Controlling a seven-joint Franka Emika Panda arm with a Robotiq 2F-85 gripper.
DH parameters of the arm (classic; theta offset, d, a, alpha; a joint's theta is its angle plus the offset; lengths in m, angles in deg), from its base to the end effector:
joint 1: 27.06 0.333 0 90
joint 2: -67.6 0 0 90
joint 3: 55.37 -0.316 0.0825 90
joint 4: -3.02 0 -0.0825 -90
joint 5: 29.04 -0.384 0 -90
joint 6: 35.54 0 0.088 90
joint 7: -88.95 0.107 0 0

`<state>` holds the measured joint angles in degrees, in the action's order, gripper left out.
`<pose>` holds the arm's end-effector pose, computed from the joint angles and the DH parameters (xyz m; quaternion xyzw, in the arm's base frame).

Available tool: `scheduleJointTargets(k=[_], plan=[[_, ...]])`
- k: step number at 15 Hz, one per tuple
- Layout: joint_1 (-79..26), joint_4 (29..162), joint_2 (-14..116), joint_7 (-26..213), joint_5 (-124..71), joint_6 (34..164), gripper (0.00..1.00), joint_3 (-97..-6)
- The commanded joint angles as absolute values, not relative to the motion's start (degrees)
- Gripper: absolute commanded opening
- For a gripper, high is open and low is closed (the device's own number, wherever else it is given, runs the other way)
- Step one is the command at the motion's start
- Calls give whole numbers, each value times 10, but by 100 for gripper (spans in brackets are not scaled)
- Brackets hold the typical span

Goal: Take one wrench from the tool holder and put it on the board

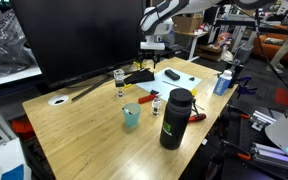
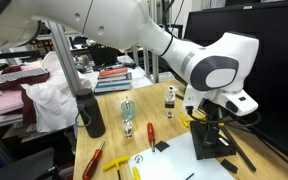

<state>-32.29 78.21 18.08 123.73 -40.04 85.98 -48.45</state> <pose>0.7284 -0.1271 0.2159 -0.9032 0.4273 0.0304 0.0287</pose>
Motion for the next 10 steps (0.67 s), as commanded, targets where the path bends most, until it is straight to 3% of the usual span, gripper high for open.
scheduleJointTargets(k=[1,5,10], plan=[[-328,766,166,1205,-400,805,100,-490],[-325,756,162,1201,-400,775,100,-486],[-314,753,167,1179,-385,825,100,-483]])
